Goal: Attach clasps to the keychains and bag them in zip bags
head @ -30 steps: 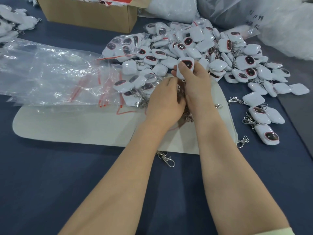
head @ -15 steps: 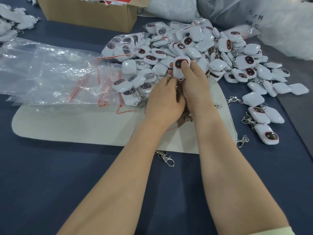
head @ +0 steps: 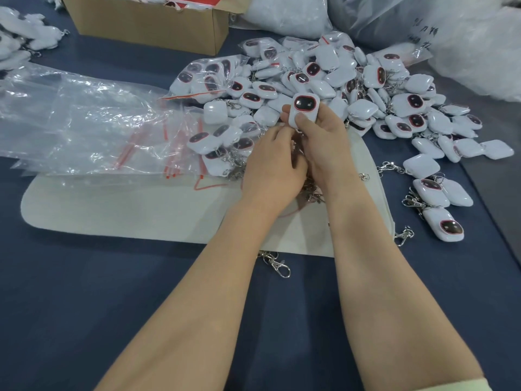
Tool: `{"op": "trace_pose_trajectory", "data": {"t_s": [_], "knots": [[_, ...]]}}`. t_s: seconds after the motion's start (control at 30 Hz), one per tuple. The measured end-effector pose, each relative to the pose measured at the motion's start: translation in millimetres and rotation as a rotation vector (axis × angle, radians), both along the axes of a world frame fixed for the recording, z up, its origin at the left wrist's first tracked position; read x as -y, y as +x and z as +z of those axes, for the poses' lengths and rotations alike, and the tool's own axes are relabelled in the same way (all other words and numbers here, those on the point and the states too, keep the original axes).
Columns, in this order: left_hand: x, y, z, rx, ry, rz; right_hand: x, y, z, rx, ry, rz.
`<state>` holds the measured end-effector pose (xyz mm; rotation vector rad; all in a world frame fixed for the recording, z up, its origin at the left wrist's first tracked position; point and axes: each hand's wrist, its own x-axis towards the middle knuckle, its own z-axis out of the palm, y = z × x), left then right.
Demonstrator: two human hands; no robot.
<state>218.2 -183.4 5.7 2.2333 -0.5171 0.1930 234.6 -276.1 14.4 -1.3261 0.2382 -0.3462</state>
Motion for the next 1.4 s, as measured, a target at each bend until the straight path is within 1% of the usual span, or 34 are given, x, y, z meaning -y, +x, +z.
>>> {"op": "trace_pose_trajectory", "data": {"t_s": [0.07,0.13,0.2,0.27,0.3,0.4,0.47,0.53,0.67,0.73,0.8,0.9,1.03,1.07,1.2,1.27,1.3,1.4], "knots": [[-1,-1,1,0.019,-0.003,0.032,1,-1,1,0.024,0.004,-0.003],[-2,-2,1,0.093,0.053,0.101,1,-3,3,0.033,-0.01,-0.033],[-4,-2,1,0.168,0.167,0.18,1,-3,4,0.028,-0.142,-0.104],[-5,-1,-2,0.161,0.283,0.229,2,-3,7,0.012,-0.308,-0.174],[-5,0,-4,0.139,0.326,0.246,2,-3,9,0.01,-0.352,-0.203],[-6,1,-5,0.109,0.338,0.3,2,-3,15,-0.023,-0.359,-0.261],[-6,2,-3,0.106,0.291,0.327,2,-3,18,-0.091,-0.369,-0.289],[-6,4,-1,0.094,0.199,0.345,4,-3,24,-0.149,-0.381,-0.274],[-8,6,4,0.071,0.008,0.393,3,-9,37,-0.291,-0.558,-0.036],[-9,6,5,0.075,-0.03,0.393,5,-13,42,-0.29,-0.609,0.045],[-9,6,6,0.08,-0.052,0.386,6,-16,47,-0.276,-0.632,0.06],[-9,6,8,0.066,-0.104,0.39,9,-16,50,-0.275,-0.597,0.016],[-11,5,12,0.037,-0.187,0.403,-2,-14,49,-0.229,-0.41,-0.025],[-11,5,12,0.028,-0.203,0.402,-5,-13,48,-0.218,-0.396,-0.024],[-11,4,14,0.05,-0.234,0.371,-11,-6,38,-0.283,-0.547,-0.005],[-11,2,15,0.078,-0.309,0.352,-9,-8,38,-0.294,-0.578,0.03],[-11,1,17,0.093,-0.356,0.34,-6,-8,38,-0.295,-0.598,0.061],[-12,-1,19,0.154,-0.436,0.295,-5,-12,39,-0.351,-0.777,0.205]]}}
